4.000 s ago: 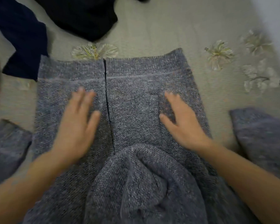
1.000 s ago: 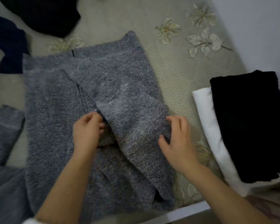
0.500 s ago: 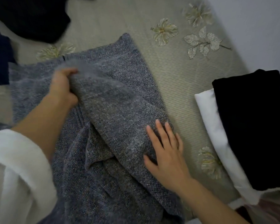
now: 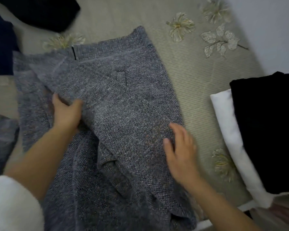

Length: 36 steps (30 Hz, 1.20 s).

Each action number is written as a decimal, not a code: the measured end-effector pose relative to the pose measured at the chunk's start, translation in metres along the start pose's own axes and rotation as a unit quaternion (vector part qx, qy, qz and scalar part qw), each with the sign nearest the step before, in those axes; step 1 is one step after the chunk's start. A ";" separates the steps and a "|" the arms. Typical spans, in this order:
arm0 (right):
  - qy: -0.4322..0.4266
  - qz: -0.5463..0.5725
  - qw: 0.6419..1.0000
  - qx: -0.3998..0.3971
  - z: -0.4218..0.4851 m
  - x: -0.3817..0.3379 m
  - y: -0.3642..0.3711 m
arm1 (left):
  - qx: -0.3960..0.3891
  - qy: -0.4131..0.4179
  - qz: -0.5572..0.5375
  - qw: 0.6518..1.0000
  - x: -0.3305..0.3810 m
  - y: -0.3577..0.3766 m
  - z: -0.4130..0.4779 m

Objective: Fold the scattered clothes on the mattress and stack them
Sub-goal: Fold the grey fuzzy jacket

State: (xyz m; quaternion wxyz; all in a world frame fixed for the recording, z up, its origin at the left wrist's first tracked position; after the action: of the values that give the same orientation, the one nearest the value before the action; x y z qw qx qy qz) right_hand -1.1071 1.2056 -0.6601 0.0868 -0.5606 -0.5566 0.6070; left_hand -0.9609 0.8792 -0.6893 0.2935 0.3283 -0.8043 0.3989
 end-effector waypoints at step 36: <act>0.060 -0.210 0.969 -0.115 0.058 0.071 -0.053 | -0.375 0.023 0.160 0.913 -0.111 0.199 -0.344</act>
State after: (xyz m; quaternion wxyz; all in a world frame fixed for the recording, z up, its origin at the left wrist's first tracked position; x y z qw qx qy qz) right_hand -1.2049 1.2430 -0.6748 0.1809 -0.4723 -0.7217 0.4727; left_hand -0.9722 1.2915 -0.6846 0.3457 0.0524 -0.9295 0.1173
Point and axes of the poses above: each hand's wrist, its own z-axis towards the middle knuckle, its own y-axis out of the palm, x = y × z, the point moved 10 cm from there along z, towards the middle knuckle, and after that the axes turned 3 degrees about -x, right-handed, at the moved point
